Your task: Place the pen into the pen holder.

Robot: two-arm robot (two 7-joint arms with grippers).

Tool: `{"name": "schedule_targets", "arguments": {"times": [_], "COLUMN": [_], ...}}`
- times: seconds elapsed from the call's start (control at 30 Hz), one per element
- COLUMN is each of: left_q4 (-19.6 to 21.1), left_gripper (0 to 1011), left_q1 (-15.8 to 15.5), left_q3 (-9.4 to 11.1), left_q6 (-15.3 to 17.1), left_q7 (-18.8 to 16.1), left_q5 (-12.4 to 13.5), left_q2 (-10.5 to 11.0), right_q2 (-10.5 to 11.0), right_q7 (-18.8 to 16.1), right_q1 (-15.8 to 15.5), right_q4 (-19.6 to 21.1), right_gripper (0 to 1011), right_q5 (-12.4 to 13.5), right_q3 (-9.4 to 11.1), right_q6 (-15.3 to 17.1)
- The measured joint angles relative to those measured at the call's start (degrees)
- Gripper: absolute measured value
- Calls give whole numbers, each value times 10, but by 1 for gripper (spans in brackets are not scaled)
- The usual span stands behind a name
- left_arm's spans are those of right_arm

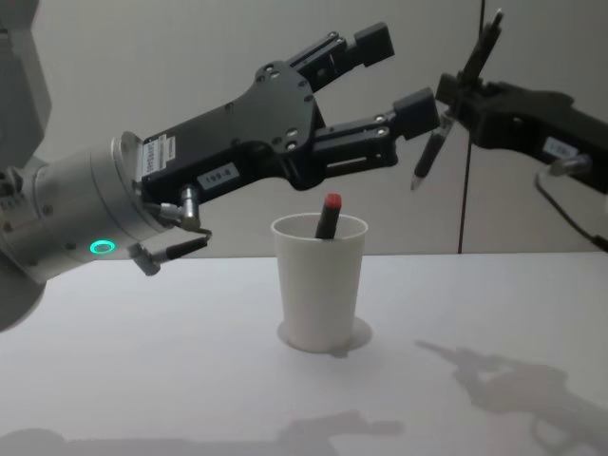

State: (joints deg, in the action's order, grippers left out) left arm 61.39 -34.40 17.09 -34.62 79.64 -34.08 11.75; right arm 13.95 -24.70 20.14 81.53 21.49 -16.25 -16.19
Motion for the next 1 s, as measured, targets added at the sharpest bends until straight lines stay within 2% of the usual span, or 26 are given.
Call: {"name": "schedule_targets", "arguments": {"times": [0.23,0.47,0.8,1.0], "left_q4": [0,0,0,0], "left_gripper": [1004,1004,1004,1004], "left_q1": [0,0,0,0], "left_q3": [0,0,0,0], "left_q6": [0,0,0,0], "left_q7": [0,0,0,0], "left_q5": [0,0,0,0], "left_q2": [0,0,0,0], "right_q2": [-27,-48,-68,-79], "right_q7": [34,42,38,32], "right_q1": [43,76,107,122], "right_q4": [-58,-100,-136,-149], "right_gripper": [144,144,144,144], "right_q5": [-41,-65,-79,-82], "right_q3": [-7,-13,-22,-28], "right_q6": [-1,-6,-6,8]}}
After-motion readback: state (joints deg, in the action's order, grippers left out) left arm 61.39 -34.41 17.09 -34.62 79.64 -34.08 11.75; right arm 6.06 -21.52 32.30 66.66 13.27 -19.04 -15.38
